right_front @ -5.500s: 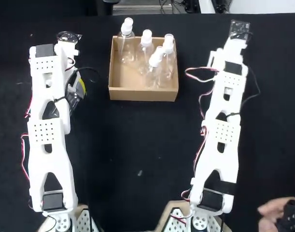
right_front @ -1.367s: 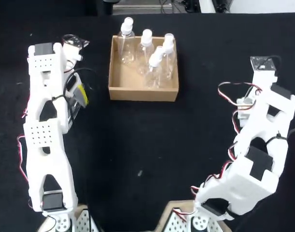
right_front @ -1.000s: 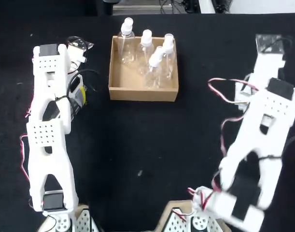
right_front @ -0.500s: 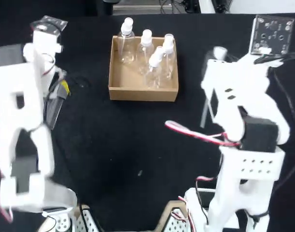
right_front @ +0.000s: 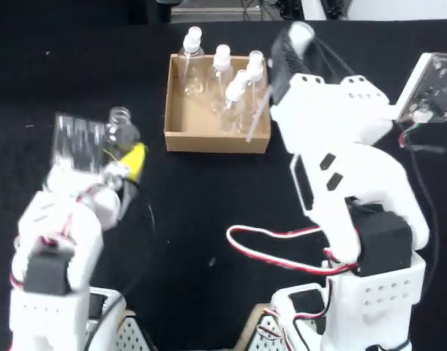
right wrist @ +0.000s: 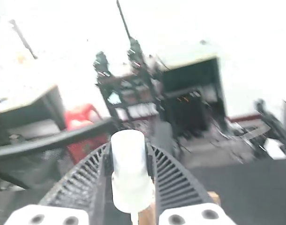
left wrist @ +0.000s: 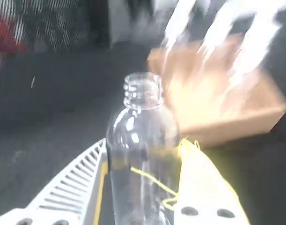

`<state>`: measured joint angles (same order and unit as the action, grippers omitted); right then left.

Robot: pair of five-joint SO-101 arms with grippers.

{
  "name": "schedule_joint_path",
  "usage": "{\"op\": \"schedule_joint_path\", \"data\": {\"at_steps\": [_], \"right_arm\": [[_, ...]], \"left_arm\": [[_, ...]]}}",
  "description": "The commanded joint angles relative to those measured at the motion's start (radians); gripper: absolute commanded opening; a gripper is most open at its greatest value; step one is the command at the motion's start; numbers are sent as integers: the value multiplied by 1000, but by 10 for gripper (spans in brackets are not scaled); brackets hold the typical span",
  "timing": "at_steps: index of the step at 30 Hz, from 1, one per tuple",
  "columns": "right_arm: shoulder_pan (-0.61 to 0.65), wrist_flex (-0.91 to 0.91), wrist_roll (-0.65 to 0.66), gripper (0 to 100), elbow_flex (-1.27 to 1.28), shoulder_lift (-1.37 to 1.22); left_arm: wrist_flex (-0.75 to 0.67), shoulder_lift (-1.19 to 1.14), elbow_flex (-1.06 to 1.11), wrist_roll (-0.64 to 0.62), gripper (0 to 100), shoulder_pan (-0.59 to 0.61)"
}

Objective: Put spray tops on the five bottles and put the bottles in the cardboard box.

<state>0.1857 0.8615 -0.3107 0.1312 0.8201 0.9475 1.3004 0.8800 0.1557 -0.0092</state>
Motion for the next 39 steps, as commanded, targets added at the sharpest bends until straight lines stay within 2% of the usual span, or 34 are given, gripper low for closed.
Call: {"op": "schedule_joint_path", "data": {"at_steps": [1, 4, 8, 11, 20, 32, 39], "right_arm": [[74, -84, -11, 11, -67, 24], [130, -115, -11, 11, -67, 24], [204, -184, -9, 11, -71, 24], [269, -229, -3, 11, -67, 22], [430, -244, 112, 11, -73, -76], [473, -287, 110, 11, -219, -249], [466, -278, 110, 11, -222, -314]], "left_arm": [[-120, 210, 137, -109, 29, -127], [-210, 287, 219, -166, 29, -182], [-351, 385, 346, -170, 30, -199], [-399, 453, 420, -172, 30, -205], [-397, 517, 460, -170, 30, -216], [-404, 517, 506, -170, 30, -216], [-400, 519, 498, -170, 30, -216]]}}
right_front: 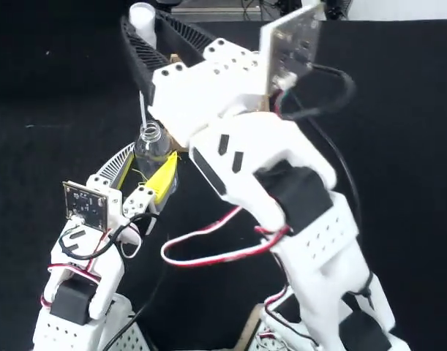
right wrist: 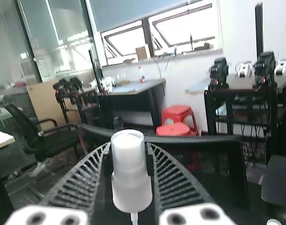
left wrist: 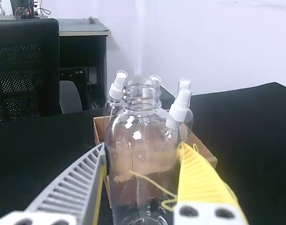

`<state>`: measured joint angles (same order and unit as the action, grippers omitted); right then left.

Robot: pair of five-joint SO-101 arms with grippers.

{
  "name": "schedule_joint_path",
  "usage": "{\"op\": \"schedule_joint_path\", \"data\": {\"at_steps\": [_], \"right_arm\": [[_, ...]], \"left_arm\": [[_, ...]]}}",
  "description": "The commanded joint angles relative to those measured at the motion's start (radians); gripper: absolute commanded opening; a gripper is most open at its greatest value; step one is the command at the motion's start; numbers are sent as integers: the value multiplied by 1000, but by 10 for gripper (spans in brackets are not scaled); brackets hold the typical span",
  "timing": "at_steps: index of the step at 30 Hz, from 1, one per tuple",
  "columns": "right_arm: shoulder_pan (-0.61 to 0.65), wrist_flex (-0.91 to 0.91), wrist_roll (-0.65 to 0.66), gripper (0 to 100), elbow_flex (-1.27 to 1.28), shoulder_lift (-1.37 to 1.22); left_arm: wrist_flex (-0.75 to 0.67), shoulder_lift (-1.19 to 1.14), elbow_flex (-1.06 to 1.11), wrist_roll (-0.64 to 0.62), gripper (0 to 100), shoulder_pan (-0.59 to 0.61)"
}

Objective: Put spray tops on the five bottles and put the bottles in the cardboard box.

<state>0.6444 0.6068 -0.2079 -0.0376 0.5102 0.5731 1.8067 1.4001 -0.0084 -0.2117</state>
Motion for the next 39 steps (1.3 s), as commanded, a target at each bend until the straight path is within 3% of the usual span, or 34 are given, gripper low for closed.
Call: {"op": "schedule_joint_path", "data": {"at_steps": [1, 13, 22, 25, 28, 36, 39], "right_arm": [[8, -23, 9, 11, -53, -7], [8, -21, 78, 10, 56, 5], [34, -23, 109, 15, 331, 223], [38, -20, 157, 85, 384, 243], [58, 37, 157, 145, 371, 242], [100, 242, 164, 149, 177, 249], [14, 381, 164, 149, 56, 245]], "left_arm": [[-25, 12, -22, -6, 30, -13], [-29, 14, -24, -6, 30, -10], [-29, 14, -30, -6, 30, -10], [-29, 14, -48, -8, 30, -12], [-29, 14, -67, -9, 30, -12], [-29, 14, -56, -6, 30, -4], [-29, 14, -56, -6, 30, -4]]}}
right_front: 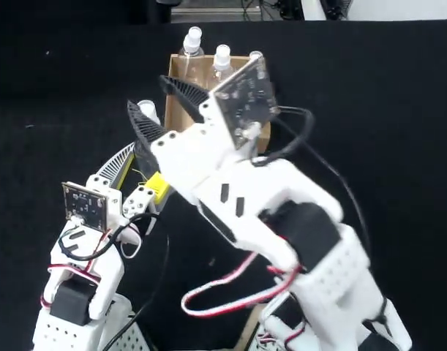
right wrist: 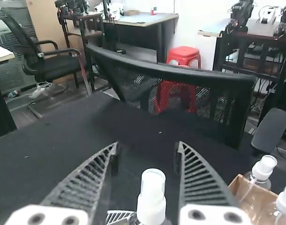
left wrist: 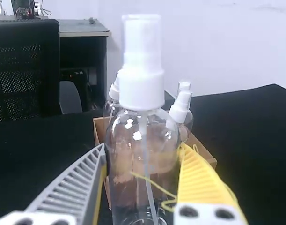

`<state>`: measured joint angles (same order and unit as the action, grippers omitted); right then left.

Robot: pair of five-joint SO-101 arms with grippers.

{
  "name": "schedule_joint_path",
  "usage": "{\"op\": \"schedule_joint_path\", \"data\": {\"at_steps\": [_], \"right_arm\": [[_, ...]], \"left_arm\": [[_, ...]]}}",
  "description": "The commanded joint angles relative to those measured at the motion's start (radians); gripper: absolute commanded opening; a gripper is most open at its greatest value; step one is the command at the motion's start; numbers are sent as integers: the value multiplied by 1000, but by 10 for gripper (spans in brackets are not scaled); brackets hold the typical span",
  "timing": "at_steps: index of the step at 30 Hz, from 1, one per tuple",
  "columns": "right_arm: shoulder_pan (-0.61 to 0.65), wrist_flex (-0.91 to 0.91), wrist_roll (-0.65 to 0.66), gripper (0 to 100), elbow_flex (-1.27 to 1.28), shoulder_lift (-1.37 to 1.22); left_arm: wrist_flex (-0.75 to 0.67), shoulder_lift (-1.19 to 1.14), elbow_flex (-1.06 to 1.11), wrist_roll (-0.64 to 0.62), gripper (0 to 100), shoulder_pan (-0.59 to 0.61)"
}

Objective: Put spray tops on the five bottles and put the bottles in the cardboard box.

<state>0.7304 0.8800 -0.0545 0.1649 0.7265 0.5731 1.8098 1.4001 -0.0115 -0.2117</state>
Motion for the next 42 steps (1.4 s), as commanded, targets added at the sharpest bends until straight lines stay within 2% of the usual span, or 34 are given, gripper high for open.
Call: {"op": "schedule_joint_path", "data": {"at_steps": [1, 6, 8, 14, 18, 22, 26, 29, 35, 42], "right_arm": [[-115, 147, 11, 149, -179, 27], [-362, 287, 11, 148, -229, 33], [-448, 339, 11, 148, -213, 27], [-638, 368, 11, 148, -5, 35], [-700, 319, 11, 148, 170, 35], [-744, 141, 8, 148, 395, 35], [-786, -52, 2, 148, 585, 35], [-816, -144, 2, 148, 662, 35], [-852, -226, -2, 148, 756, 35], [-853, -278, -34, 148, 805, 33]], "left_arm": [[-31, 11, -56, -2, 30, -2], [-64, 11, -19, -3, 30, 5], [-127, 11, 22, -2, 30, 45], [-609, 6, 239, -9, 30, 127], [-641, -29, 272, -34, 30, 124], [-643, -127, 194, -104, 30, 125], [-660, -307, 58, -110, 30, 125], [-770, -494, -24, -109, 30, 125], [-1042, -937, -168, -101, 30, 107], [-1255, -1393, -378, -110, 30, 105]]}}
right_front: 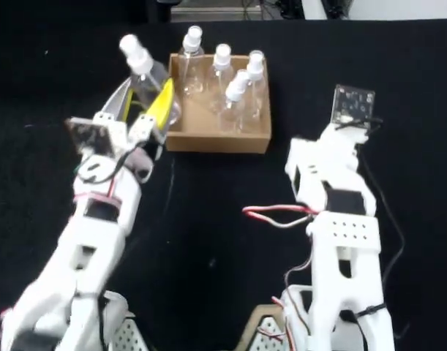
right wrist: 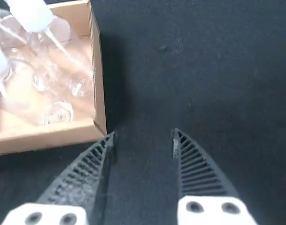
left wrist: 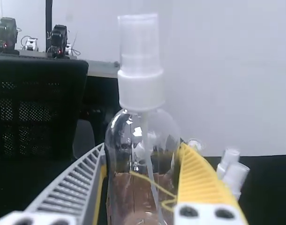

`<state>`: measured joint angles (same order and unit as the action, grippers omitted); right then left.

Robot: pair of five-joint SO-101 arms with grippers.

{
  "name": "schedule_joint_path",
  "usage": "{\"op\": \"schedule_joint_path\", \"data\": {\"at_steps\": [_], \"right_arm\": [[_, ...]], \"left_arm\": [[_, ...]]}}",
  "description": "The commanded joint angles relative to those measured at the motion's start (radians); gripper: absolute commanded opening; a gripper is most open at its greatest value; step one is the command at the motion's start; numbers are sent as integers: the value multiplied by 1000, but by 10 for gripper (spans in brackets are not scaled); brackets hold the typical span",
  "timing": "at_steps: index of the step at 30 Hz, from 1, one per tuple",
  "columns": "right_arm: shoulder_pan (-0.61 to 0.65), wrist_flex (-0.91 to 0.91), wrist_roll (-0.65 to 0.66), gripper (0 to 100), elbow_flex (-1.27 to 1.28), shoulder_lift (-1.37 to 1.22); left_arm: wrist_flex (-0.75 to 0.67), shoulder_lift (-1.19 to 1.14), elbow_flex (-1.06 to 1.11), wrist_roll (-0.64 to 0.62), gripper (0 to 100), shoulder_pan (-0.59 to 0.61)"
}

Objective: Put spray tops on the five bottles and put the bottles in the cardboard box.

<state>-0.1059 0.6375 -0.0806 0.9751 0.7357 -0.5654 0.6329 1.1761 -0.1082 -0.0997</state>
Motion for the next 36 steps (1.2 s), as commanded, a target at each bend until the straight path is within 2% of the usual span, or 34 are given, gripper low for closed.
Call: {"op": "schedule_joint_path", "data": {"at_steps": [1, 9, 23, 31, 36], "right_arm": [[-17, -34, -8, 148, -5, 22], [-17, -34, -8, 148, -4, 18], [-17, -31, -2, 148, -4, 18], [-17, -29, 0, 148, -4, 18], [-17, -28, 0, 148, -4, 18]], "left_arm": [[-143, -261, -170, -14, 30, -7], [-272, -436, -191, -14, 30, -77], [-276, -543, -193, -5, 30, -79], [-488, -683, -193, -2, 30, -81], [-520, -747, -193, 44, 30, -82]]}}
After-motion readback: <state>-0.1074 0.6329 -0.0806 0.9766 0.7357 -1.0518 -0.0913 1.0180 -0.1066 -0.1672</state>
